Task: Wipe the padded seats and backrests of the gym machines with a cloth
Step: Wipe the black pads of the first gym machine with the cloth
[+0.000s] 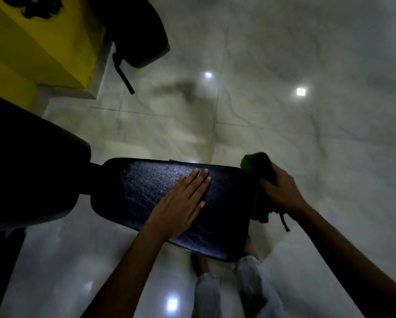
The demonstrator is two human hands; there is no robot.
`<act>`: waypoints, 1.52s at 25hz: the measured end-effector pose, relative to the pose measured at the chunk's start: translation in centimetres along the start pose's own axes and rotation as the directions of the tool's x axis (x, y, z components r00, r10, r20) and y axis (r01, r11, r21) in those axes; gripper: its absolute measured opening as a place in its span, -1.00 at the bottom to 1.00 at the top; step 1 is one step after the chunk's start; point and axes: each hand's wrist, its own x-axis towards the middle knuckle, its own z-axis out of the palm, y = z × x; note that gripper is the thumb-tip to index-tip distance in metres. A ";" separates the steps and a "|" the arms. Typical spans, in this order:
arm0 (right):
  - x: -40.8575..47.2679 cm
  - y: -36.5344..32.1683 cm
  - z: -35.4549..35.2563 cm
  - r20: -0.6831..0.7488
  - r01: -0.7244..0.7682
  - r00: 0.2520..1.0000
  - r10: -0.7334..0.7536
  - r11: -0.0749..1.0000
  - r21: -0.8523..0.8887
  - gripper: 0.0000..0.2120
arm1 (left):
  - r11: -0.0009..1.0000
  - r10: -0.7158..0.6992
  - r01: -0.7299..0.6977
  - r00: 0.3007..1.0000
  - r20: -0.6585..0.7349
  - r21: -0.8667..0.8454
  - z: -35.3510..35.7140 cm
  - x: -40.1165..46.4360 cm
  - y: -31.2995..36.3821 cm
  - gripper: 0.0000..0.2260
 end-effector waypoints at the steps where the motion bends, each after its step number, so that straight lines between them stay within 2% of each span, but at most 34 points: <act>1: 0.2 0.0 0.2 -0.007 -0.009 1.000 0.008 1.000 -0.007 -0.66 | 0.999 0.030 -0.030 0.999 0.012 0.012 -0.2 0.0 0.0 -0.51; 4: 0.4 -0.3 1.3 -0.092 -0.039 0.995 0.040 0.999 0.014 -0.71 | 0.986 0.157 -0.159 0.986 0.047 0.047 -0.4 0.6 -0.1 -0.50; 8: -5.4 1.0 3.0 -0.231 -0.167 0.952 0.203 0.972 0.166 -0.69 | 0.969 0.238 -0.242 0.969 0.067 0.054 0.0 1.3 1.1 -0.50; 11: -9.8 2.1 3.9 -0.158 -0.219 0.953 0.257 0.949 0.225 -0.66 | 0.976 0.215 -0.217 0.974 0.071 0.021 0.3 1.5 1.4 -0.49; 17: -4.4 1.8 3.2 -0.234 -0.116 0.957 0.172 0.965 0.235 -0.69 | 0.958 0.280 -0.286 0.949 0.146 0.020 -0.4 2.7 1.2 -0.47; 22: -11.2 3.3 4.9 -0.160 -0.189 0.958 0.239 0.942 0.276 -0.61 | 0.956 0.290 -0.293 0.943 0.164 -0.002 -0.5 3.5 1.8 -0.49; 26: -7.8 3.7 4.3 -0.170 -0.191 0.954 0.246 0.939 0.285 -0.69 | 0.942 0.323 -0.333 0.932 0.166 0.035 -0.9 3.8 1.9 -0.48; 30: -7.2 3.0 4.7 -0.218 -0.139 0.952 0.214 0.938 0.317 -0.66 | 0.870 0.468 -0.489 0.860 0.204 0.069 -1.8 5.1 1.2 -0.48; 34: -13.5 3.5 6.3 -0.107 -0.323 0.919 0.380 0.879 0.352 -0.53 | 0.777 0.599 -0.625 0.769 0.222 0.067 -0.8 6.6 1.4 -0.51; 36: -13.9 3.5 6.6 -0.111 -0.353 0.900 0.421 0.855 0.381 -0.55 | 0.717 0.671 -0.696 0.704 0.232 0.036 -0.9 7.5 0.8 -0.52; 38: -12.5 3.4 7.0 -0.170 -0.350 0.878 0.448 0.842 0.411 -0.57 | 0.617 0.759 -0.787 0.605 0.241 0.033 -1.0 8.8 0.4 -0.52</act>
